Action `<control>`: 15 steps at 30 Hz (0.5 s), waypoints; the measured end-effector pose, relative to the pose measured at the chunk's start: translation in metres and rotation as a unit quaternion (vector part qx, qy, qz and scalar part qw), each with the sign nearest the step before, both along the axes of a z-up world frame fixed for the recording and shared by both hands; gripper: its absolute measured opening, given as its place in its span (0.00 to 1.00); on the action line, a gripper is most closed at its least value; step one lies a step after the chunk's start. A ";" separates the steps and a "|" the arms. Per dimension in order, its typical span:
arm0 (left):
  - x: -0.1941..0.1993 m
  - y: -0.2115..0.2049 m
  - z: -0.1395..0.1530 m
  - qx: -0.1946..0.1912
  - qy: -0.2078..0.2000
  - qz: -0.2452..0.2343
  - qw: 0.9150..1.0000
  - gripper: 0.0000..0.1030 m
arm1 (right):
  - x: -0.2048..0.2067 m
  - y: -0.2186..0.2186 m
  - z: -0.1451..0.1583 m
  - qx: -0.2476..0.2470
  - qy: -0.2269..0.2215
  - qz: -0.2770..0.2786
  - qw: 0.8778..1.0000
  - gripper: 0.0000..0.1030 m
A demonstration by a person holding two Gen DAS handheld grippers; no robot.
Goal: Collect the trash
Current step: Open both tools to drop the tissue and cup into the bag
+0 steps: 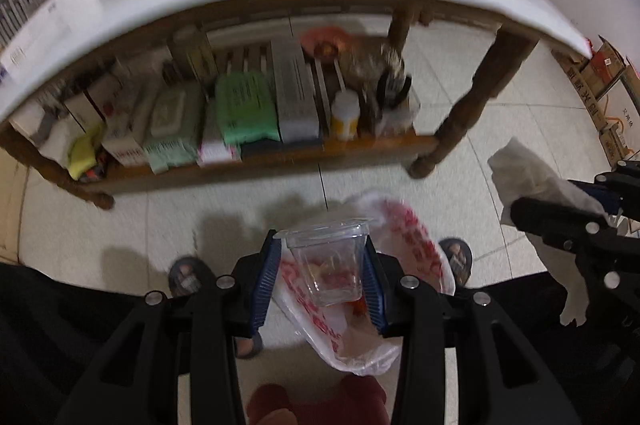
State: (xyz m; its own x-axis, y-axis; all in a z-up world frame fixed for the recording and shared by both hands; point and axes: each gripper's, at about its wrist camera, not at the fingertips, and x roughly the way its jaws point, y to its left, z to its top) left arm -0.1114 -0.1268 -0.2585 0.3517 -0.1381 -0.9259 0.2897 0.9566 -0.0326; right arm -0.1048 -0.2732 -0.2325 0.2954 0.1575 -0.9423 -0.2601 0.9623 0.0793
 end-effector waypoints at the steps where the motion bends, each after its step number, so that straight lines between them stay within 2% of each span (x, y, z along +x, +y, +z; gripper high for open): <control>1: 0.000 0.000 -0.010 0.003 0.008 0.001 1.000 0.37 | 0.000 0.000 -0.008 0.001 0.004 -0.005 1.000 0.17; 10: 0.000 -0.002 -0.071 0.025 0.057 0.009 0.998 0.37 | 0.009 -0.006 -0.068 0.019 0.053 -0.038 0.998 0.17; 15: 0.001 -0.002 -0.091 0.031 0.074 0.012 0.997 0.37 | 0.016 -0.004 -0.097 0.024 0.075 -0.043 0.996 0.18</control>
State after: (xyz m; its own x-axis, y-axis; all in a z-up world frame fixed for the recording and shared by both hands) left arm -0.1101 -0.1285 -0.3495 0.2125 -0.0730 -0.9744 0.2630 0.9647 -0.0150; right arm -0.0890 -0.2768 -0.3295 0.1662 0.1827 -0.9690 -0.1584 0.9749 0.1567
